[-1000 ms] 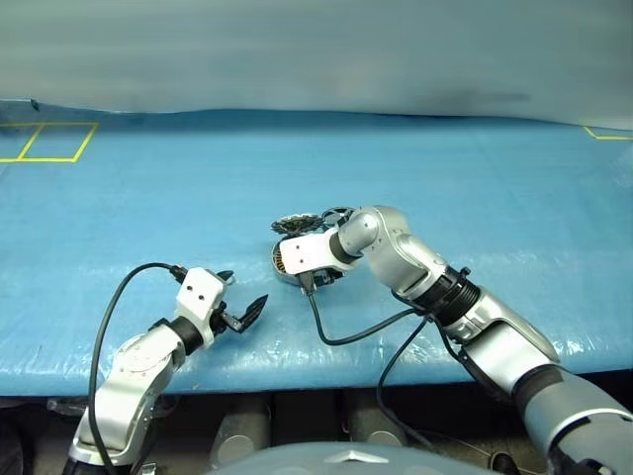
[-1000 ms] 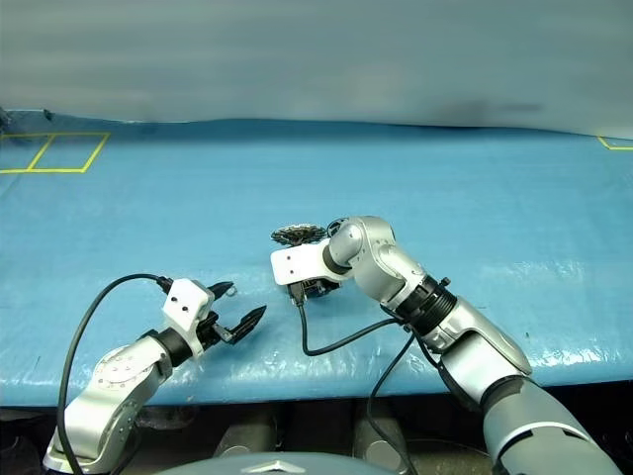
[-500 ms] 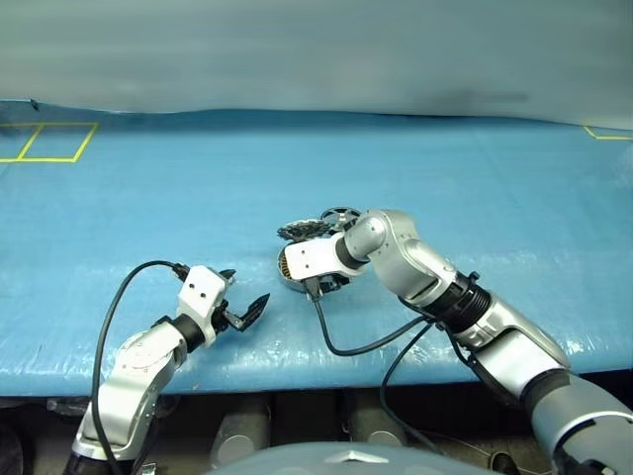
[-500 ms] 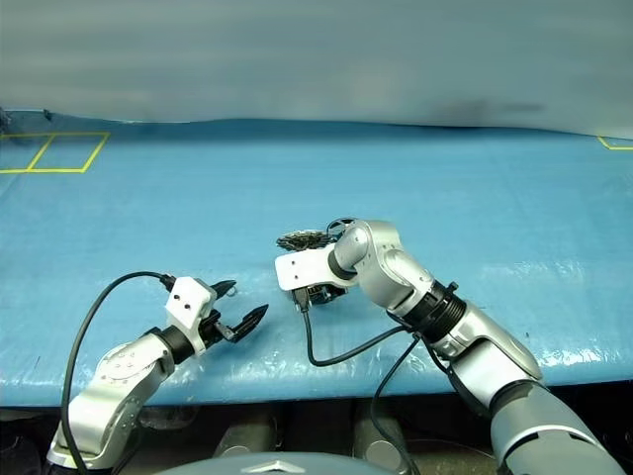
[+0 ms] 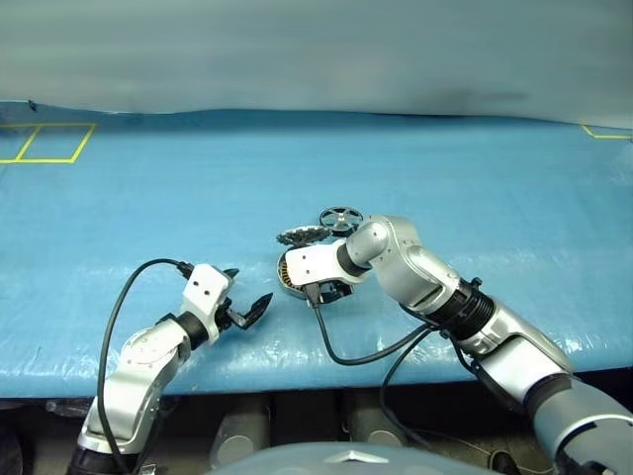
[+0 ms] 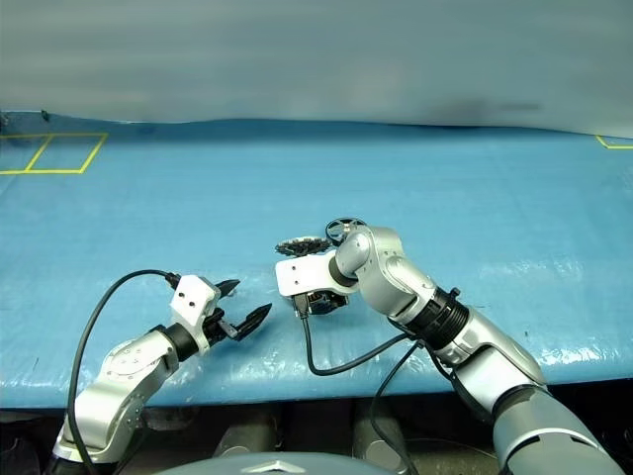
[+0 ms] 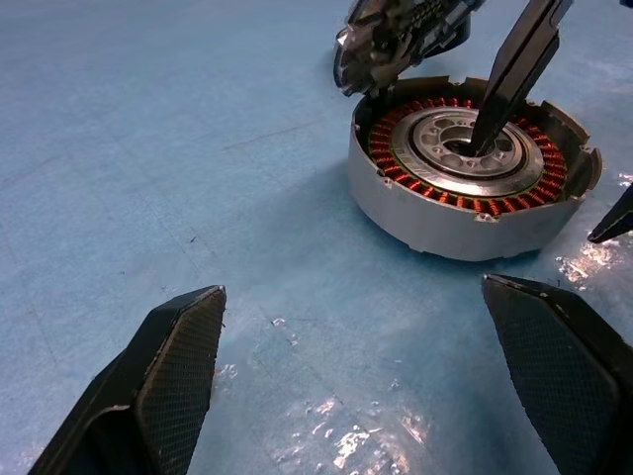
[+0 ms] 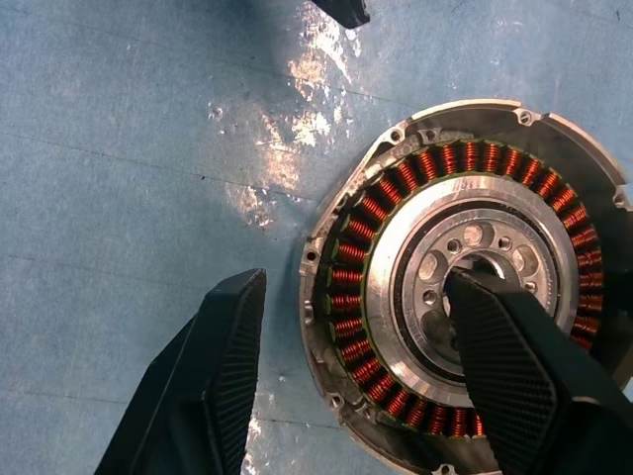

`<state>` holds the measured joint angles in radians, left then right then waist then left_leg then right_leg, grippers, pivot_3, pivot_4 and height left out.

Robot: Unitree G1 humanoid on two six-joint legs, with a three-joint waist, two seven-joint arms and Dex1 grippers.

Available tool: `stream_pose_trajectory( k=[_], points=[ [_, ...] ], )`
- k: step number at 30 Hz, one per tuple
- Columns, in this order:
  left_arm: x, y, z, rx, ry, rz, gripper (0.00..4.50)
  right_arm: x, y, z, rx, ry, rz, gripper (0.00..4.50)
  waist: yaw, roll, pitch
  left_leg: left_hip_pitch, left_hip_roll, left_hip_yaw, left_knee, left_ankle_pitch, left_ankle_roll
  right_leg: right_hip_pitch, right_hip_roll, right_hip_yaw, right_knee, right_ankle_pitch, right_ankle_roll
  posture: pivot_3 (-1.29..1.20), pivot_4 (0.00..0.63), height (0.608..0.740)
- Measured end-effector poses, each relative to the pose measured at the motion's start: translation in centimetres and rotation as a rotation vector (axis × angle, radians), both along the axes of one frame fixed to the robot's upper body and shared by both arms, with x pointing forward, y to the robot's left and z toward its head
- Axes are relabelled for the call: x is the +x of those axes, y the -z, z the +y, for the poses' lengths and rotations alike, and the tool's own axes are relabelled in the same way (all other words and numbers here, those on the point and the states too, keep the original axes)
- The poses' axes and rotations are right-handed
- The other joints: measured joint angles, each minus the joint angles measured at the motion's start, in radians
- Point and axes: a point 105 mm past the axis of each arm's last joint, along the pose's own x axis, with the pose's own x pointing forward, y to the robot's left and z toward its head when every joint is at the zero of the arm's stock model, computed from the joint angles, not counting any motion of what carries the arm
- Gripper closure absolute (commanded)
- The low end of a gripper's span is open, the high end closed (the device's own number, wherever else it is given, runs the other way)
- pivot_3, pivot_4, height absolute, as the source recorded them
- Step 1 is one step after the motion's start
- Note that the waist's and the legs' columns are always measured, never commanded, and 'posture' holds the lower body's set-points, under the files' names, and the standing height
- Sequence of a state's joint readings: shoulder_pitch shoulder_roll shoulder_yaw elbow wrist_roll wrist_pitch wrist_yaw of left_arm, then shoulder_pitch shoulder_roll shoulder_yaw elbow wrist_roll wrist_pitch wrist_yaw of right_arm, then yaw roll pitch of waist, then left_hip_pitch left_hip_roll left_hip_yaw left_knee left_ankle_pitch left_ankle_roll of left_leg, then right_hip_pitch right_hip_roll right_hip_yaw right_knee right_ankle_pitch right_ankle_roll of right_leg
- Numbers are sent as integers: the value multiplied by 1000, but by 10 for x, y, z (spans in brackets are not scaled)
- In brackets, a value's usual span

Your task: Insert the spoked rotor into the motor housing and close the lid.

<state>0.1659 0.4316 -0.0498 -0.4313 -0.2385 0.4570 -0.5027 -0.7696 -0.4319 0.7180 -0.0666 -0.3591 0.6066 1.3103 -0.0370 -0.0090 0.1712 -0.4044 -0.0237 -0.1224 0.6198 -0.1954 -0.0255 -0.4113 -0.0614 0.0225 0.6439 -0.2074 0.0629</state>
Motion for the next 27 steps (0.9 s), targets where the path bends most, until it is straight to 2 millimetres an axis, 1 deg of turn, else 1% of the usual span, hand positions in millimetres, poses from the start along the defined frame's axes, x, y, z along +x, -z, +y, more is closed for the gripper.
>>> stream_pose_trajectory(
  k=[7,10,14,17,21,27],
  points=[
    [2,0,-1,-1,5,-1,0,-9,-7,-5,21,-3,20,1465,0,0,0,-1,0,0,0,0,0,-2,0,0,0,0,0,0,150,740],
    [3,0,-2,-1,13,-2,0,-17,-15,0,87,-13,37,1465,0,0,0,-2,0,0,0,0,0,-2,0,0,0,0,0,0,150,740],
    [3,0,-4,-3,30,2,0,-17,-29,0,157,21,8,1465,1,0,0,-2,0,0,1,0,0,-2,0,0,0,0,0,0,150,740],
    [4,-1,-5,0,36,0,0,-18,-37,-9,197,61,-2,1465,3,0,0,-2,0,-1,1,0,0,-2,0,-1,0,0,0,0,150,740],
    [6,-2,-3,12,34,-9,0,-27,-41,-21,282,130,33,1465,6,0,0,-4,0,-1,1,0,0,-3,0,-1,-1,0,0,0,150,740],
    [9,-7,12,68,-31,-70,0,-48,-42,-43,524,294,116,1465,12,-1,0,-6,0,-2,1,0,0,-3,0,-2,-1,0,0,0,150,740]
  ],
)
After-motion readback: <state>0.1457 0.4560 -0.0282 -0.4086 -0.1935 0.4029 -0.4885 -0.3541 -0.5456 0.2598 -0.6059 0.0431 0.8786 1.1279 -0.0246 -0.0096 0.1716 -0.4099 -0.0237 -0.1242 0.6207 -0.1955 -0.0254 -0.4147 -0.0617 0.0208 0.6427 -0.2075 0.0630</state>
